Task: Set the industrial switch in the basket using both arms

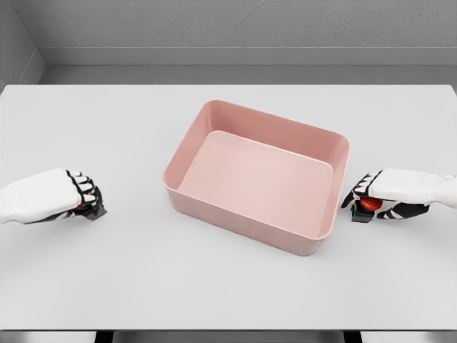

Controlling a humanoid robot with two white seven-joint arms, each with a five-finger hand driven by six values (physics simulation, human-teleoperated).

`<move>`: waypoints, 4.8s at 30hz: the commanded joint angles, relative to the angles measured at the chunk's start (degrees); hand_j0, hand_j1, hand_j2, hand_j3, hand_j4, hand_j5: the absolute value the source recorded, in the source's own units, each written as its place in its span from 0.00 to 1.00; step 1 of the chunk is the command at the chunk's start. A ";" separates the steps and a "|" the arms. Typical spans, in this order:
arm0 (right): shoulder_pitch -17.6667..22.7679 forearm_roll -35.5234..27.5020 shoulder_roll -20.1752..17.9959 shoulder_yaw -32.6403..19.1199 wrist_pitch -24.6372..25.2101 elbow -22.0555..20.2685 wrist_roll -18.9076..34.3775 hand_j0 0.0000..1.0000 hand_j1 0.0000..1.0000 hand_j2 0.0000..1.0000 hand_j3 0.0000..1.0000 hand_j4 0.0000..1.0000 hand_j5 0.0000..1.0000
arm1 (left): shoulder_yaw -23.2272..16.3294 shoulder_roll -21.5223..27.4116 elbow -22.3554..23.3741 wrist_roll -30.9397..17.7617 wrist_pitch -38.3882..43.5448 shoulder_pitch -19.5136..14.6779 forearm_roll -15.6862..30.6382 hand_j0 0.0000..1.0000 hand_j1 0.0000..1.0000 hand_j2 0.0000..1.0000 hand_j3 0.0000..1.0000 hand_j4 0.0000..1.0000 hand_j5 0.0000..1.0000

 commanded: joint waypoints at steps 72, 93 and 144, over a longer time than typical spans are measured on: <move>-1.23 -3.34 -4.45 -9.96 0.11 -0.25 2.29 0.51 0.51 0.51 0.51 0.51 0.51 | -3.68 -17.56 -3.00 -2.15 0.01 -19.25 -0.26 0.39 0.39 0.39 0.39 0.39 0.39; -4.92 -6.42 -4.36 -9.96 0.11 -2.27 2.29 0.51 0.51 0.51 0.51 0.51 0.51 | -8.78 -24.41 -1.77 -3.91 0.01 -24.26 -0.44 0.38 0.38 0.38 0.38 0.38 0.38; -9.58 -8.53 3.55 -9.52 0.11 -5.35 3.08 0.51 0.51 0.51 0.51 0.51 0.51 | -17.84 -39.71 15.37 -3.91 0.01 -27.95 -3.86 0.43 0.43 0.43 0.43 0.43 0.43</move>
